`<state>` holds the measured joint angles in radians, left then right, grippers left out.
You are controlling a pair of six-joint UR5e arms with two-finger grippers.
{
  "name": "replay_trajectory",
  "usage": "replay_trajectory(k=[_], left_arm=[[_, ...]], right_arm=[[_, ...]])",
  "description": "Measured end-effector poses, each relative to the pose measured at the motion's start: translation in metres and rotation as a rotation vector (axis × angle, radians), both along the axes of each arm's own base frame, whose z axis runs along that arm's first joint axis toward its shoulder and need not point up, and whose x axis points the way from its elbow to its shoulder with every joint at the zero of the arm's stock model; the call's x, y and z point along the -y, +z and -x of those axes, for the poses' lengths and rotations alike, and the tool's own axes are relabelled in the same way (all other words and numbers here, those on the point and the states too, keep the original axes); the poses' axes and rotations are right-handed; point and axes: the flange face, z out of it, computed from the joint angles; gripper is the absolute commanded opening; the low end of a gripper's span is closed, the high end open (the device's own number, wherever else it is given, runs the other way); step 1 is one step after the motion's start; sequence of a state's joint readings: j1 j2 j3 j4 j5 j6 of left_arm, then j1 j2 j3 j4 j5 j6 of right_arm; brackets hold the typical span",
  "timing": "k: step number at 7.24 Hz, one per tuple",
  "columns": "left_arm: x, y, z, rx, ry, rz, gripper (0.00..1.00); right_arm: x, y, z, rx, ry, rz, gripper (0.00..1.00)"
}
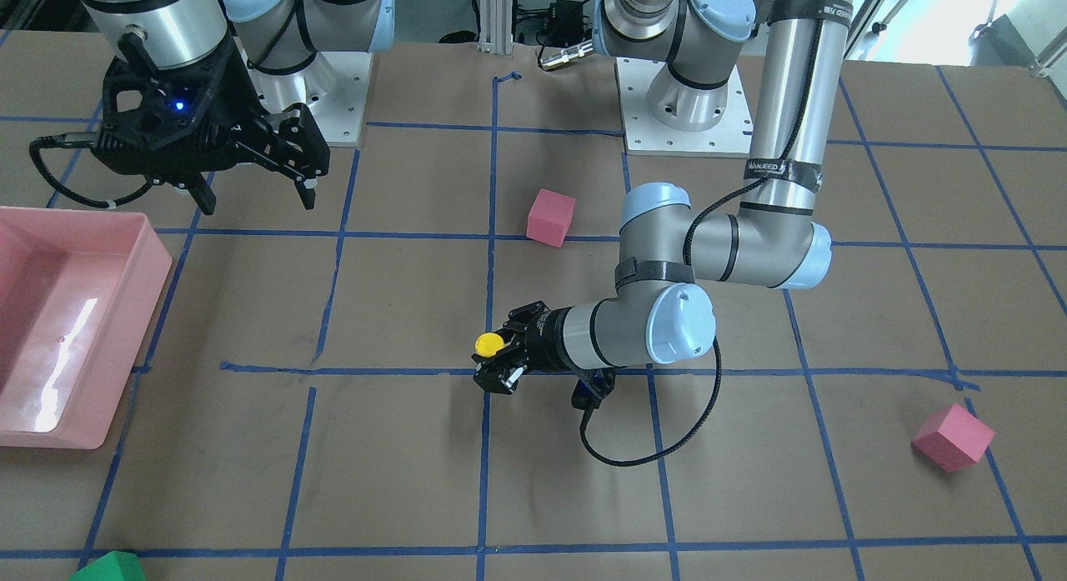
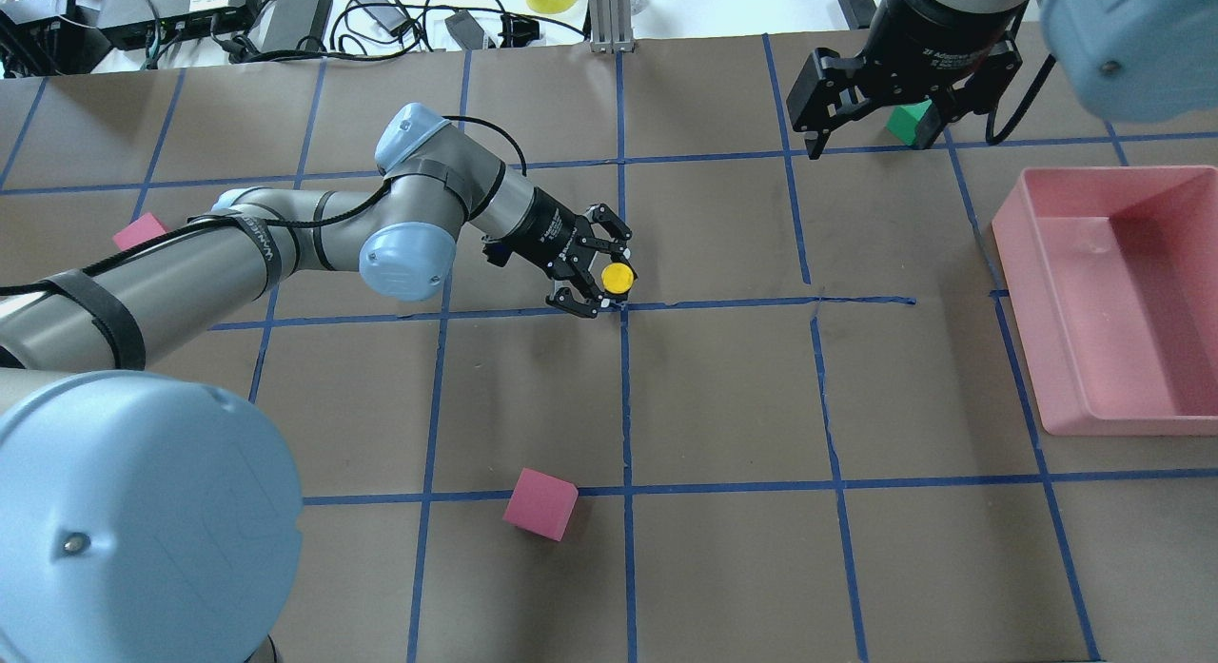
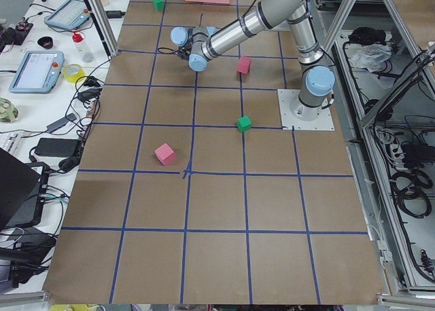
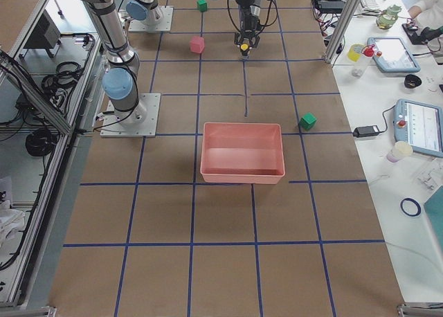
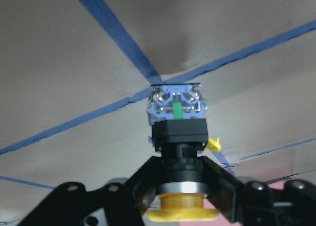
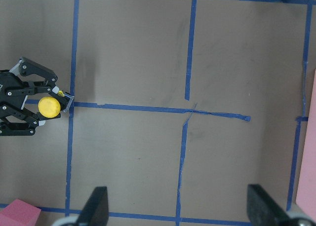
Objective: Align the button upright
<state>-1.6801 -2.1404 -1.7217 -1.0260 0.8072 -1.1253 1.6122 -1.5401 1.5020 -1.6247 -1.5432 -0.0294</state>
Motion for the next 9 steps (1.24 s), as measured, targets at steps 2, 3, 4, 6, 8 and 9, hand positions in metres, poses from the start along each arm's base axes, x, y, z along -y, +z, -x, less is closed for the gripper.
replay_trajectory(k=[2, 3, 4, 6, 8, 9], left_arm=[[0.001, 0.000, 0.000, 0.003, 0.000, 0.002, 1.00], [0.001, 0.002, 0.000, 0.003, 0.003, 0.003, 1.00], [0.001, 0.006, 0.000, 0.001, 0.005, 0.007, 1.00], [0.005, 0.043, -0.002, 0.019, 0.004, 0.059, 0.99], [0.018, 0.122, -0.017, 0.132, -0.049, 0.136, 0.97], [0.017, 0.165, -0.022, 0.175, -0.099, 0.183, 0.97]], right_arm=[[0.000, 0.000, 0.000, -0.001, 0.000, 0.000, 1.00], [0.000, 0.000, 0.000, -0.001, 0.001, 0.000, 1.00], [0.000, 0.000, 0.000, -0.002, 0.001, -0.001, 1.00], [0.000, -0.001, 0.000, -0.001, 0.001, -0.001, 1.00], [0.000, -0.001, 0.000, -0.001, 0.001, -0.002, 1.00], [0.000, -0.001, 0.000, -0.001, 0.000, -0.003, 1.00]])
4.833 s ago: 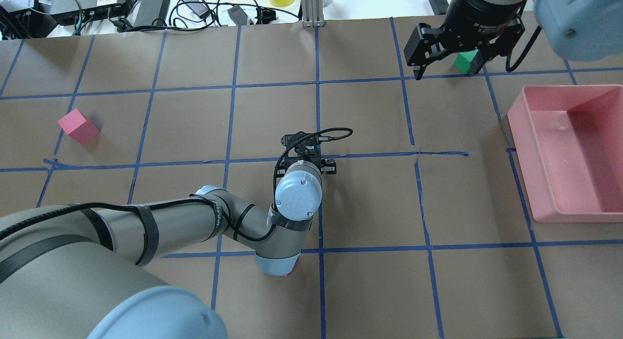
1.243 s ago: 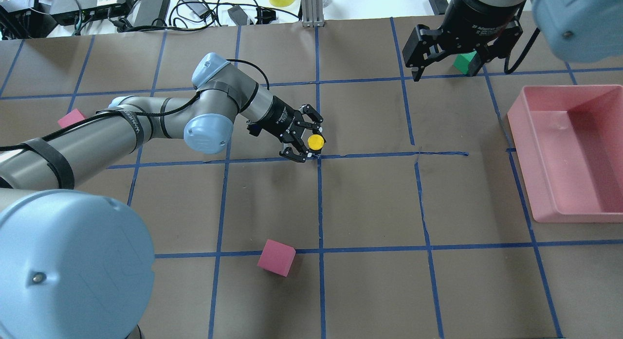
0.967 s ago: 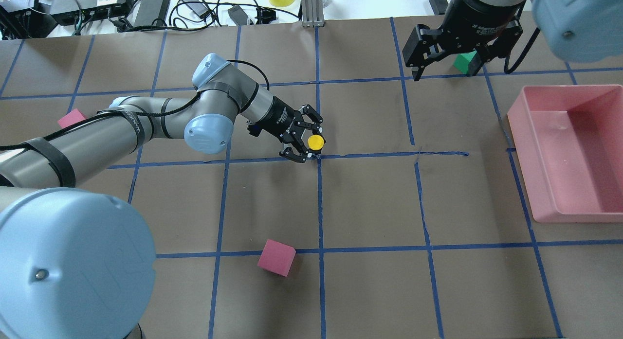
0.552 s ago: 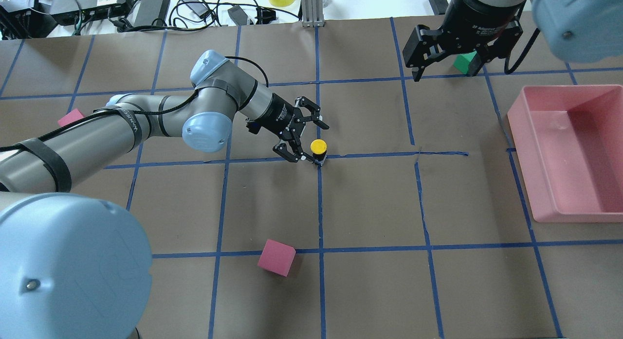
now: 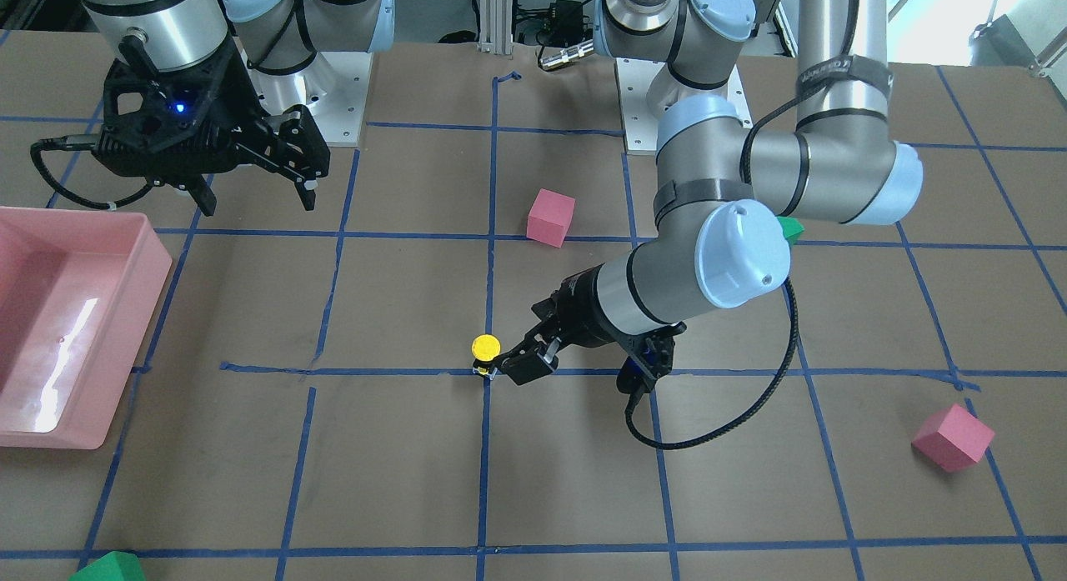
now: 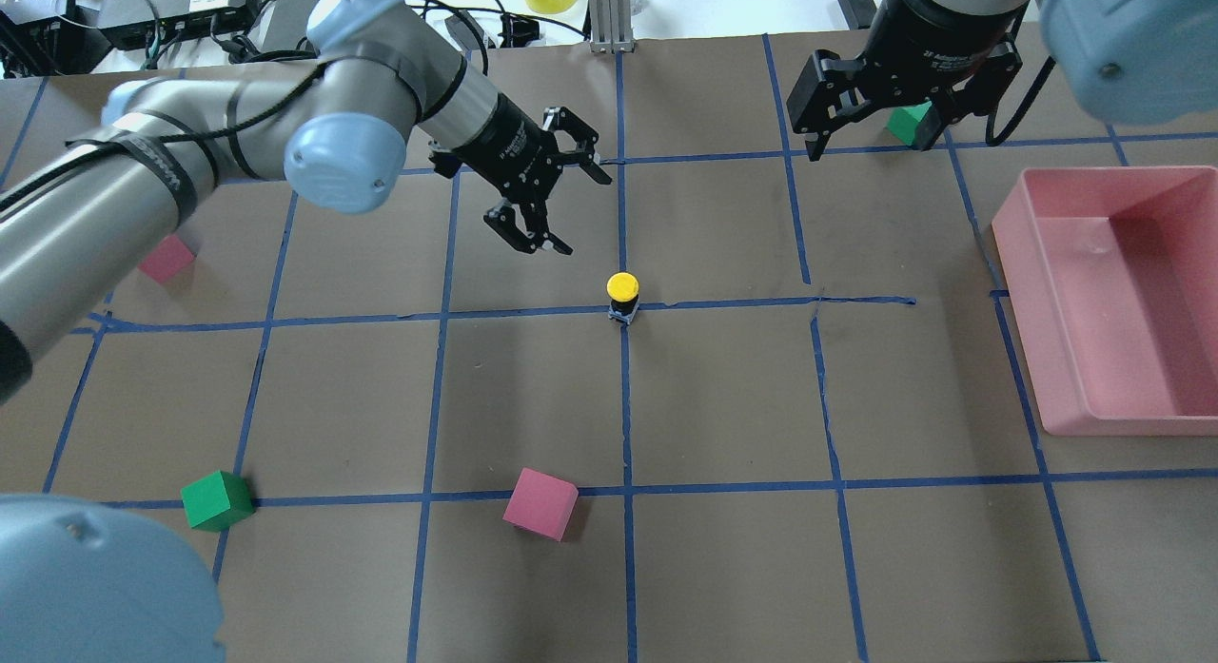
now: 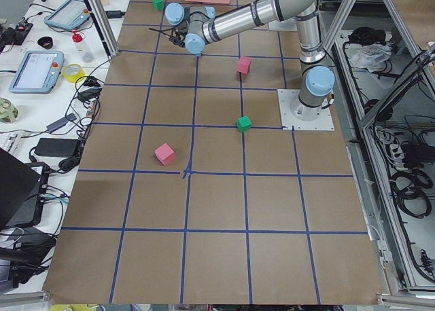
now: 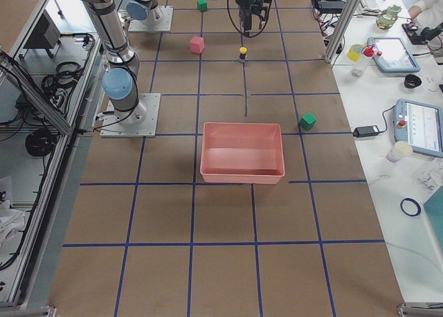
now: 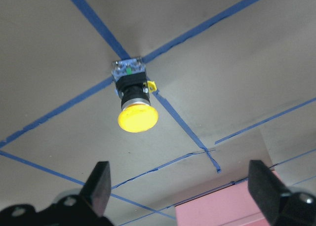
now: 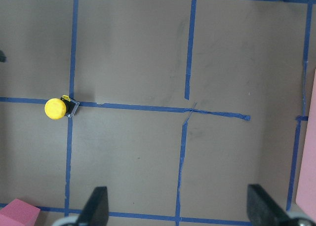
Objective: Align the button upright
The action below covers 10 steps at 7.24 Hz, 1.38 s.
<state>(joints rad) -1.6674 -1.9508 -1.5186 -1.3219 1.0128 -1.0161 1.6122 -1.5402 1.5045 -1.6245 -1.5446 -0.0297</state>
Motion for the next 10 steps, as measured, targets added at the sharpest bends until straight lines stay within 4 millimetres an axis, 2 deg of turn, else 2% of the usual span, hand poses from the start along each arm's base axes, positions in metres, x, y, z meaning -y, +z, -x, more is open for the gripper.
replay_trajectory(k=[1, 3, 5, 6, 7, 8, 10], left_arm=[[-0.012, 0.044, -0.005, 0.039, -0.057, 0.056, 0.97], [-0.058, 0.122, -0.023, 0.155, -0.280, 0.200, 1.00], [-0.102, 0.175, -0.046, 0.306, -0.588, 0.325, 1.00], [-0.115, 0.189, -0.057, 0.382, -0.720, 0.369, 1.00], [-0.121, 0.194, -0.068, 0.447, -0.831, 0.392, 1.00], [-0.121, 0.198, -0.078, 0.482, -0.889, 0.413, 1.00], [-0.114, 0.192, -0.099, 0.499, -0.892, 0.414, 1.00]], right_arm=[[0.000, 0.000, 0.000, 0.000, -0.001, -0.001, 1.00], [0.000, -0.001, 0.000, 0.001, -0.003, -0.002, 1.00], [0.000, 0.000, 0.000, 0.003, -0.004, 0.001, 1.00], [0.000, 0.001, 0.000, 0.003, -0.004, 0.002, 1.00], [0.000, 0.001, 0.000, 0.002, -0.005, 0.002, 1.00], [0.000, 0.002, 0.000, 0.001, -0.005, 0.003, 1.00], [0.000, 0.002, 0.000, -0.004, -0.005, 0.004, 1.00]])
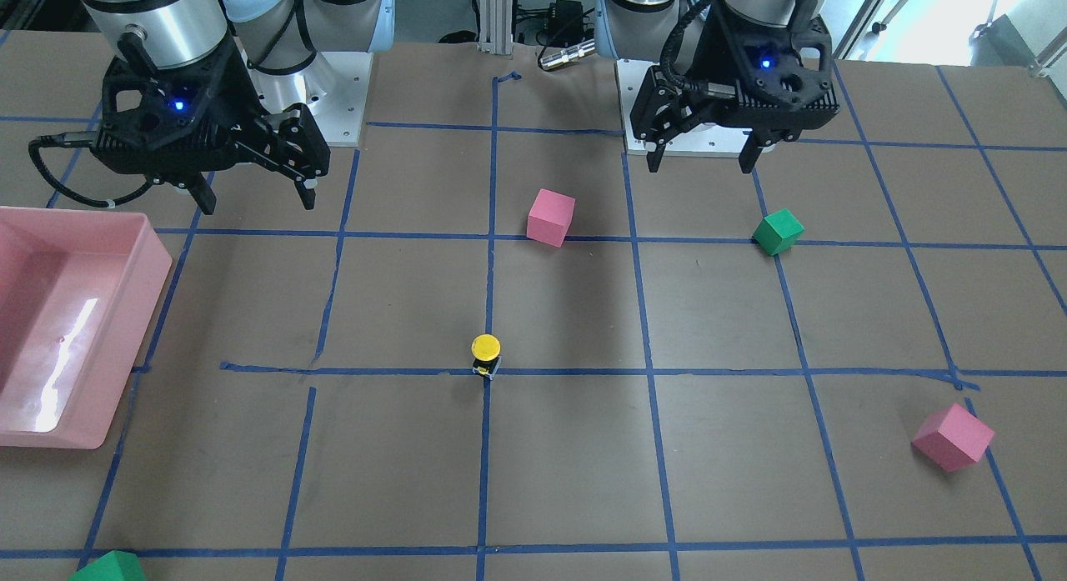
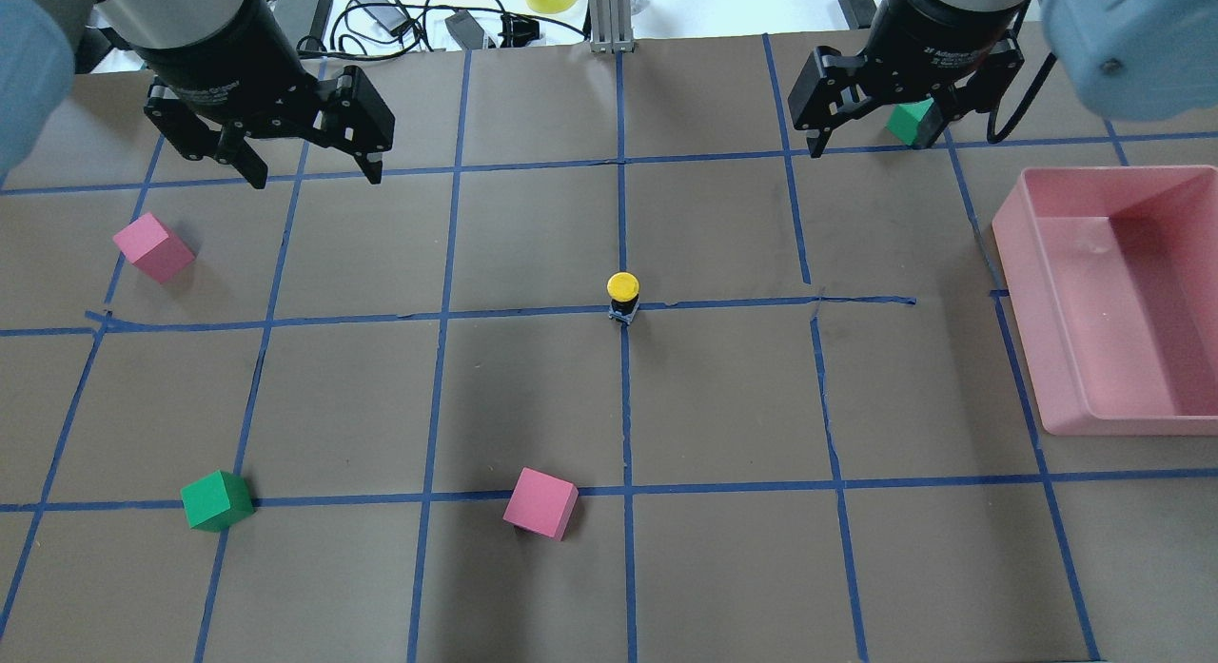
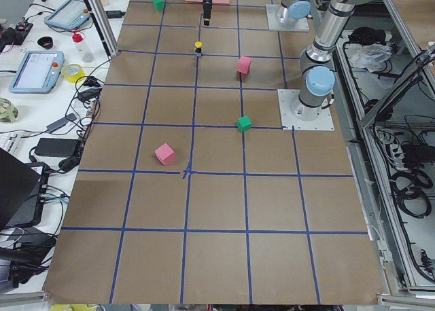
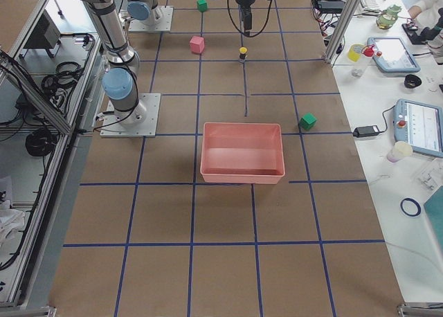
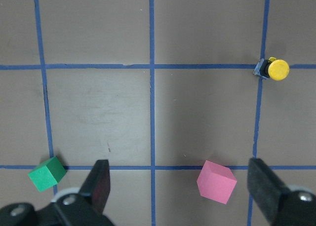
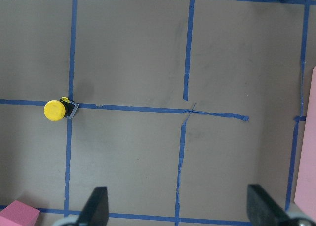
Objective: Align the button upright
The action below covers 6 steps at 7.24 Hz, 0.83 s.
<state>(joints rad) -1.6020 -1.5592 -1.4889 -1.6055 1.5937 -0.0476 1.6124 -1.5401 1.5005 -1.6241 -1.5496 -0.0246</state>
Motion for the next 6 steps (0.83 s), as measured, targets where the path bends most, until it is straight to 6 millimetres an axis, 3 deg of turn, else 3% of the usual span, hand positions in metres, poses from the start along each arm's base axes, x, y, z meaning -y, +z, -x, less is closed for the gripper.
replay_trajectory(k=[6], left_arm=[[-0.0084, -0.0072, -0.0068, 0.004, -0.093, -0.013, 1.00]], right_arm=[[-0.0003, -0.0010, -0.0008, 0.002, 0.000, -0.002, 1.00]])
